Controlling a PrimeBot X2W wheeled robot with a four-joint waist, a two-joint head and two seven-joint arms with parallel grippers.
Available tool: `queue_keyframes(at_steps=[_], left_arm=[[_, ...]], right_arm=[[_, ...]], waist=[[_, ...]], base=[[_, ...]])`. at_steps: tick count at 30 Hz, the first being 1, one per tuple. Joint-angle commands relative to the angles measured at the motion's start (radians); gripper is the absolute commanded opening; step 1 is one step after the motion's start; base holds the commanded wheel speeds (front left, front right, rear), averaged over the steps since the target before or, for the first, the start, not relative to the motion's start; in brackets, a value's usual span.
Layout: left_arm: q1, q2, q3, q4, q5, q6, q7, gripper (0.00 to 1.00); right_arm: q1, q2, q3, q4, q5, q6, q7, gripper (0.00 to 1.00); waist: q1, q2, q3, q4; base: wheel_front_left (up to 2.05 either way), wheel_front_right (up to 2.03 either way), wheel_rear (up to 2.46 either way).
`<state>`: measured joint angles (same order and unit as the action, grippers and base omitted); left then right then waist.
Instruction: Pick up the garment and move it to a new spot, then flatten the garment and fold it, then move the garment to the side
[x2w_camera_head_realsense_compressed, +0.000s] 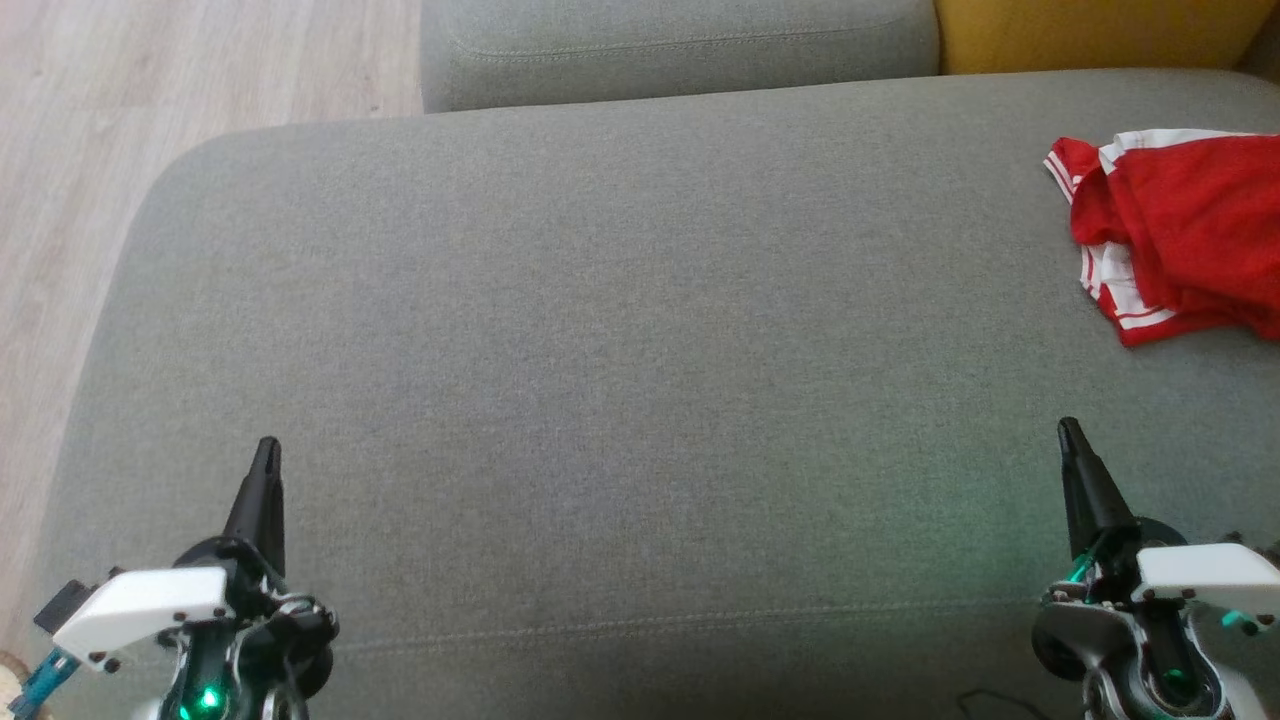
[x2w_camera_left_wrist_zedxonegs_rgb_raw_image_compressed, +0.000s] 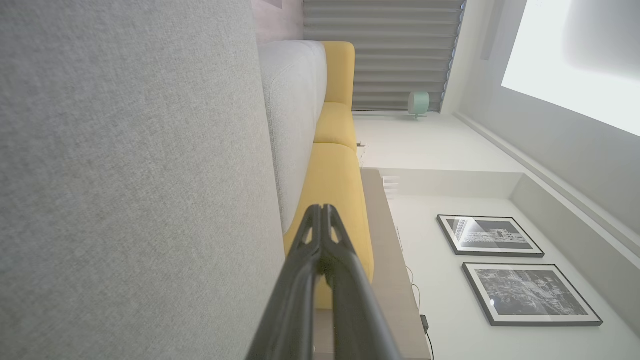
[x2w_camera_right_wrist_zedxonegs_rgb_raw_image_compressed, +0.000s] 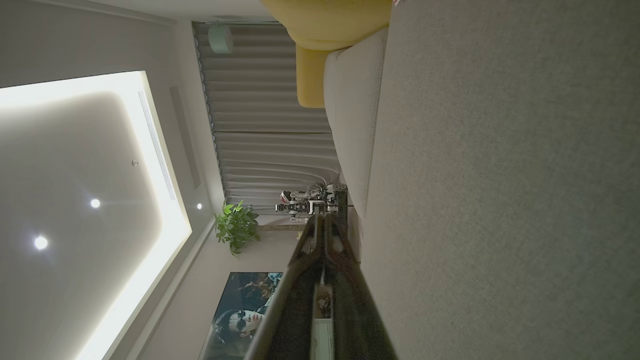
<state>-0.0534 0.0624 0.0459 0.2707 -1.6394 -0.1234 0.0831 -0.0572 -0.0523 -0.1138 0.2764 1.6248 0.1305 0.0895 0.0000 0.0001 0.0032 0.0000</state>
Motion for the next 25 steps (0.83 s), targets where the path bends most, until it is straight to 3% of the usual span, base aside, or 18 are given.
queue_keyframes(at_steps=[1, 25], left_arm=[[-0.052, 0.01, 0.037, -0.027, 0.005, -0.007, 0.005, 0.0], [-0.053, 0.004, 0.045, -0.027, 0.012, -0.007, 0.012, 0.0]], right_arm=[[-0.049, -0.012, 0.019, -0.033, 0.0, 0.0, 0.008, 0.0], [-0.049, -0.008, 0.014, -0.032, -0.005, 0.0, 0.013, 0.0]], waist=[[0.0, -0.0001, 0.0, 0.0], [0.0, -0.0001, 0.0, 0.0]], base=[[0.0, 0.0, 0.0], [0.0, 0.0, 0.0]])
